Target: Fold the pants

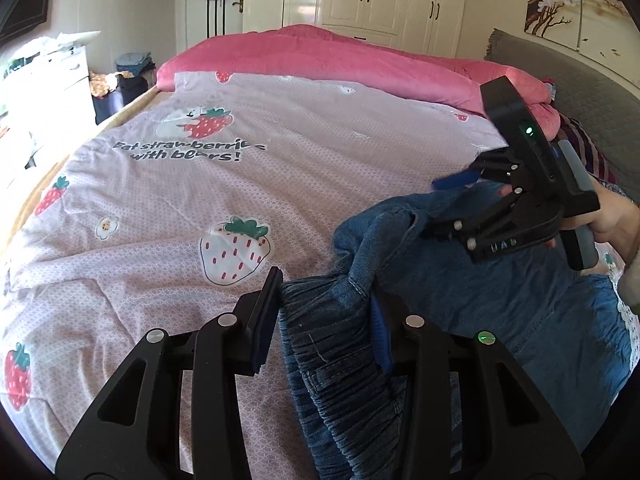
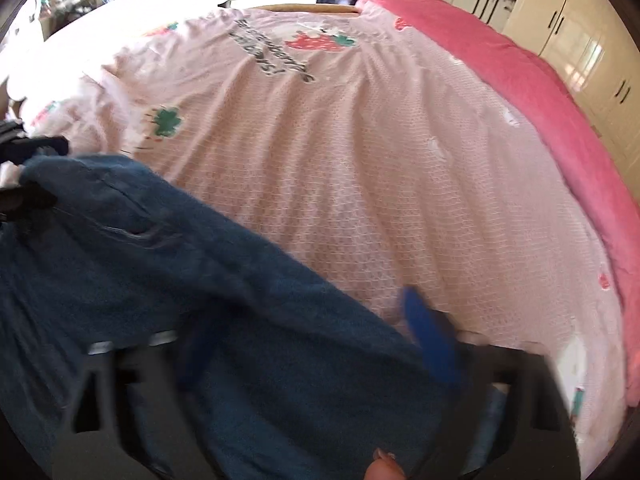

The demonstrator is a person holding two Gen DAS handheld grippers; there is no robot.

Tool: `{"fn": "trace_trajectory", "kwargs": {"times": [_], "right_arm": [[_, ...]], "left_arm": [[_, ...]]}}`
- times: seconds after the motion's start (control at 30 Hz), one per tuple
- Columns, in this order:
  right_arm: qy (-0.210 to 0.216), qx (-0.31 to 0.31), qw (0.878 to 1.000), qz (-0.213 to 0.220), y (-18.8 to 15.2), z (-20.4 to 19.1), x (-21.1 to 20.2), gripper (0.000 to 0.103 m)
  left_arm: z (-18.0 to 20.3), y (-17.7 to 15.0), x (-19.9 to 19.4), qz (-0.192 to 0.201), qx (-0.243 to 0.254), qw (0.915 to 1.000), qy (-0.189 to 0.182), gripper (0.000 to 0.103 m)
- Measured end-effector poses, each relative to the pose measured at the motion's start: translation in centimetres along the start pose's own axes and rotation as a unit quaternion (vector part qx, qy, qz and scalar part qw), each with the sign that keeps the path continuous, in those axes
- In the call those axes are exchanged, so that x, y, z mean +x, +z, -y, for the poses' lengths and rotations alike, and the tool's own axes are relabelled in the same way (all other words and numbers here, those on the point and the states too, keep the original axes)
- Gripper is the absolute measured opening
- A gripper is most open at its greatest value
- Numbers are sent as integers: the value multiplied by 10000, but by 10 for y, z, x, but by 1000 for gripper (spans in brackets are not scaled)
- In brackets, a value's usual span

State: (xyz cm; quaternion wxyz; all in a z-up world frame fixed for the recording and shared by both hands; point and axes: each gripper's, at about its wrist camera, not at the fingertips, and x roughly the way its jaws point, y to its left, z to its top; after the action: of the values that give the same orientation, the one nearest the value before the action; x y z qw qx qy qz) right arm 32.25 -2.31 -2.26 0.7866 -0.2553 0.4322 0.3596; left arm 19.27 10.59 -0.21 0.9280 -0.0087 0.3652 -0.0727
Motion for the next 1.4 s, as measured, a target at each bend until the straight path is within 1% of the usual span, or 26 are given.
{"fn": "trace_trajectory", "kwargs": {"times": [0.03, 0.1, 0.13, 0.27, 0.47, 0.6, 0.73, 0.87, 0.97, 1.07, 1.2, 1.27, 1.33, 1.4], "right_arm": [[-12, -21, 10000, 20, -1, -3, -4, 20], [-87, -113, 9998, 123, -6, -9, -16, 8], [-103, -109, 9997, 215, -9, -11, -23, 6], [-194, 65, 9974, 689, -22, -21, -68, 5], [-116, 211, 9914, 1289, -53, -49, -132, 5], [32, 257, 9892, 1444, -76, -75, -159, 5], [198, 199, 9884, 1491, -104, -104, -178, 5], [404, 300, 9867, 1547, -137, -133, -191, 5], [611, 464, 9844, 1582, -158, -148, -195, 5], [744, 557, 9836, 1547, -181, -164, -197, 5], [886, 687, 9845, 1352, -204, -175, -189, 5], [980, 864, 9829, 1300, -207, -171, -185, 5], [1003, 972, 9806, 1374, -207, -166, -186, 5], [1009, 901, 9814, 1360, -208, -167, -186, 5]], "left_arm": [[0, -1, 0, -1, -1, 10000, 17, 32], [-4, -1, 0, 12, -67, 10000, 29, 32], [-5, -2, -1, 28, -99, 9999, 22, 32], [-5, -6, -13, 163, -190, 9997, 9, 32], [6, -11, -40, 462, -109, 9989, 67, 32], [13, -22, -67, 704, -84, 9974, 155, 32], [18, -41, -87, 794, -74, 9967, 125, 32], [32, -63, -107, 947, 259, 9949, 219, 32], [40, -77, -121, 1068, 525, 9928, 124, 32], [47, -91, -130, 999, 788, 9919, -64, 32], [52, -110, -130, 568, 927, 9937, -260, 32], [56, -114, -132, 511, 1001, 9934, -229, 32], [57, -111, -130, 433, 1012, 9937, -227, 32], [58, -112, -128, 304, 1113, 9932, -182, 33]]}}
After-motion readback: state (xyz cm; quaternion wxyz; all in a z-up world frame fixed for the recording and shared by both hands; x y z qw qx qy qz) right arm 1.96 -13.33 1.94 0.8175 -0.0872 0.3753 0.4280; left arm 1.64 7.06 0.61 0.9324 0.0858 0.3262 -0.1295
